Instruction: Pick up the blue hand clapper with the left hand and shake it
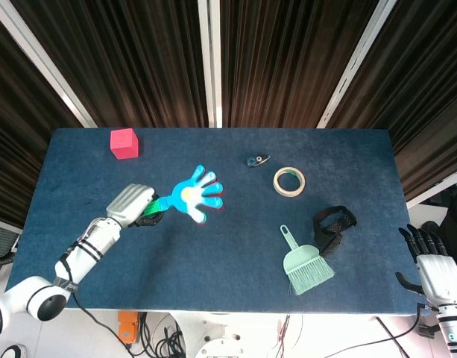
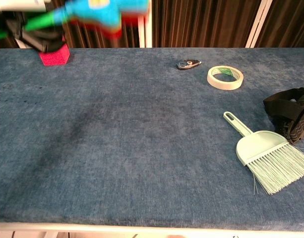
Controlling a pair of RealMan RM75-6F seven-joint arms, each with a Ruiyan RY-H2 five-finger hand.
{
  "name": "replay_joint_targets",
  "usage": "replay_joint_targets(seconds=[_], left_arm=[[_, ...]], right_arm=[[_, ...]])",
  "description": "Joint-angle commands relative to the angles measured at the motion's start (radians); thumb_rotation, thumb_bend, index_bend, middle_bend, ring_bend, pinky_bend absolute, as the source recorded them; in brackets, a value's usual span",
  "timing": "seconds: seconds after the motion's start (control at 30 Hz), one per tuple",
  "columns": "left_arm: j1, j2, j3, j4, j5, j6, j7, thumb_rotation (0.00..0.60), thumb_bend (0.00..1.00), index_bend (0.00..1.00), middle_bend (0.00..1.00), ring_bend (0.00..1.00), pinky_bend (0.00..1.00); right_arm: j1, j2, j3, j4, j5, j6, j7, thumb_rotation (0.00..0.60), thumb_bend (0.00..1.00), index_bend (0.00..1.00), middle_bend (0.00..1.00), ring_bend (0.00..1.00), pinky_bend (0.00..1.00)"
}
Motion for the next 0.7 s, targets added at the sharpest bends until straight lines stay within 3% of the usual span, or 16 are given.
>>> replay_joint_targets(seconds=[0.03,0.2,0.33,0.4,0.53,0.6,0.7], left_arm=[[0.172,-0.021,-0.255,-0.165,-0.011,0.279,-1.178,0.6,0.7,1.0,1.0,1.0,1.0],[0.156,-0.021,-0.201,-0.131,0.067,0.27,-1.181,0.6,0.7,1.0,1.0,1.0,1.0],[0.116,-0.014,-0.115,-0.044,0.252,0.269,-1.087,0.6,0.7,1.0,1.0,1.0,1.0],[0.09,-0.012,-0.065,0.021,0.358,0.273,-0.952,0.6,0.7,1.0,1.0,1.0,1.0],[0.025,-0.017,0.039,0.19,0.566,0.211,-0.423,0.6,0.7,1.0,1.0,1.0,1.0],[-0.005,-0.024,0.084,0.242,0.605,0.117,-0.171,0.6,0.7,1.0,1.0,1.0,1.0],[-0.027,-0.049,0.131,0.284,0.574,-0.011,0.022,0.6,0.7,1.0,1.0,1.0,1.0]], right_arm=[[0.0,-0.001,0.0,0.002,0.0,0.0,0.002,0.6,0.18,0.0,0.0,0.0,0.0],[-0.002,0.001,-0.002,0.002,0.0,0.001,0.002,0.6,0.18,0.0,0.0,0.0,0.0],[-0.002,0.003,-0.001,0.0,0.0,0.002,-0.001,0.6,0.18,0.0,0.0,0.0,0.0],[-0.001,0.003,-0.001,0.0,0.002,0.0,-0.002,0.6,0.18,0.0,0.0,0.0,0.0],[0.002,0.001,-0.002,0.001,0.004,-0.009,0.0,0.6,0.18,0.0,0.0,0.0,0.0],[0.004,0.004,-0.006,0.001,0.0,-0.014,0.004,0.6,0.17,0.0,0.0,0.0,0.0],[0.004,0.007,-0.006,0.001,-0.003,-0.013,0.009,0.6,0.17,0.0,0.0,0.0,0.0]])
